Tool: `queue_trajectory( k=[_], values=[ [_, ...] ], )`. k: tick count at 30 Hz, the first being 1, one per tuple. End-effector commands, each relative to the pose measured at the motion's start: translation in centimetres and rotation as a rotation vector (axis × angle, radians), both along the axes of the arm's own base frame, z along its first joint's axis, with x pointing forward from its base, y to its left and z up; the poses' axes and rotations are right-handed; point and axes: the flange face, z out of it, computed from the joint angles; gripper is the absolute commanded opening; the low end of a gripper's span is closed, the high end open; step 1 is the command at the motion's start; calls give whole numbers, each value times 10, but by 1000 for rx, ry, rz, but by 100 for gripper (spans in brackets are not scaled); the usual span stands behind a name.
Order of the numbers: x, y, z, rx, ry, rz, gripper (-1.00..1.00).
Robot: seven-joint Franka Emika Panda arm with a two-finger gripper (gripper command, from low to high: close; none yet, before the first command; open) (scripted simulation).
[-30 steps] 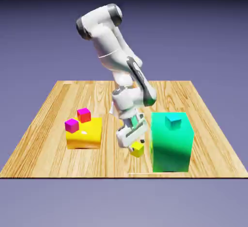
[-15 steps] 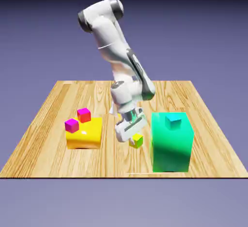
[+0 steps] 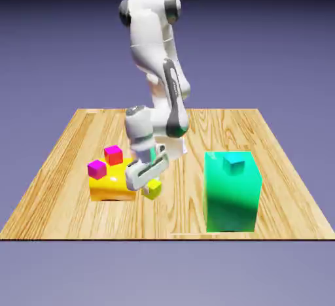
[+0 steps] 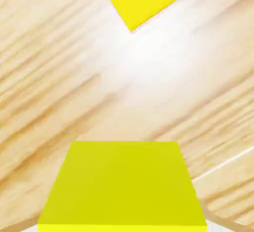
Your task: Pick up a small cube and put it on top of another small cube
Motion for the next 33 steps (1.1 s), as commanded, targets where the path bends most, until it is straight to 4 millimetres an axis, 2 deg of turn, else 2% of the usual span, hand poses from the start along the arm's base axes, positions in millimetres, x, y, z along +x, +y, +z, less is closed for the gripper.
queue_trajectory(
  k=[1,9,15,20,28,29,31,33],
  values=[
    [0,-9,3,-5,4,0,-100],
    [-2,-78,45,-24,-1,2,-100],
    [-11,-125,88,-15,-41,9,-100],
    [-26,-159,127,8,-93,16,-100],
    [-91,-201,144,127,-104,-52,-100],
    [-99,-200,137,142,-86,-70,-100],
    [-100,-198,131,146,-71,-80,-100],
    [-93,-192,99,149,-75,-78,-100]
  ],
)
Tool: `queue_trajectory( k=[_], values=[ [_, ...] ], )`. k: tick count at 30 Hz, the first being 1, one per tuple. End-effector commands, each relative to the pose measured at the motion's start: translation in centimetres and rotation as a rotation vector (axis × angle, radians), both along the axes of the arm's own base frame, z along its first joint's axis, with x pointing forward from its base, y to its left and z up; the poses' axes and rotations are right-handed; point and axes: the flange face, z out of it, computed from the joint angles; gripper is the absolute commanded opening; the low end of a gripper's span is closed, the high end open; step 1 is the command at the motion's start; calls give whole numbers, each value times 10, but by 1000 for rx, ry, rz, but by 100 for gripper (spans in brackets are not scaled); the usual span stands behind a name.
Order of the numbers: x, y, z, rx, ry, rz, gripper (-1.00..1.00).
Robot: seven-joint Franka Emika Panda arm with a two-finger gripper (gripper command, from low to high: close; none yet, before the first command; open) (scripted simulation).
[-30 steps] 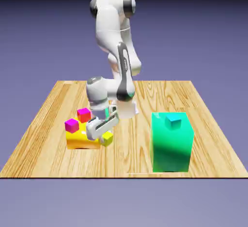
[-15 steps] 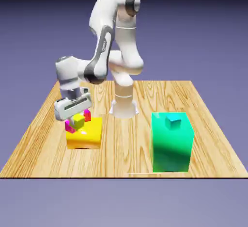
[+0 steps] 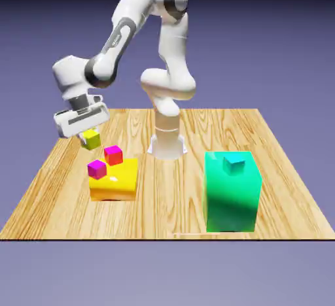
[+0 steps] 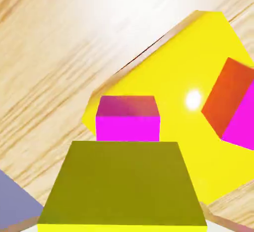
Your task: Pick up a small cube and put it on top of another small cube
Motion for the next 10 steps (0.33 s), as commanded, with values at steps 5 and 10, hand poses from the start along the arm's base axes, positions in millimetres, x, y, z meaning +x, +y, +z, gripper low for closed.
queue_trajectory(
  k=[5,10],
  values=[
    [4,8,-35,-3,6,-1,100],
    [-8,-6,31,-3,6,-1,100]
  ],
)
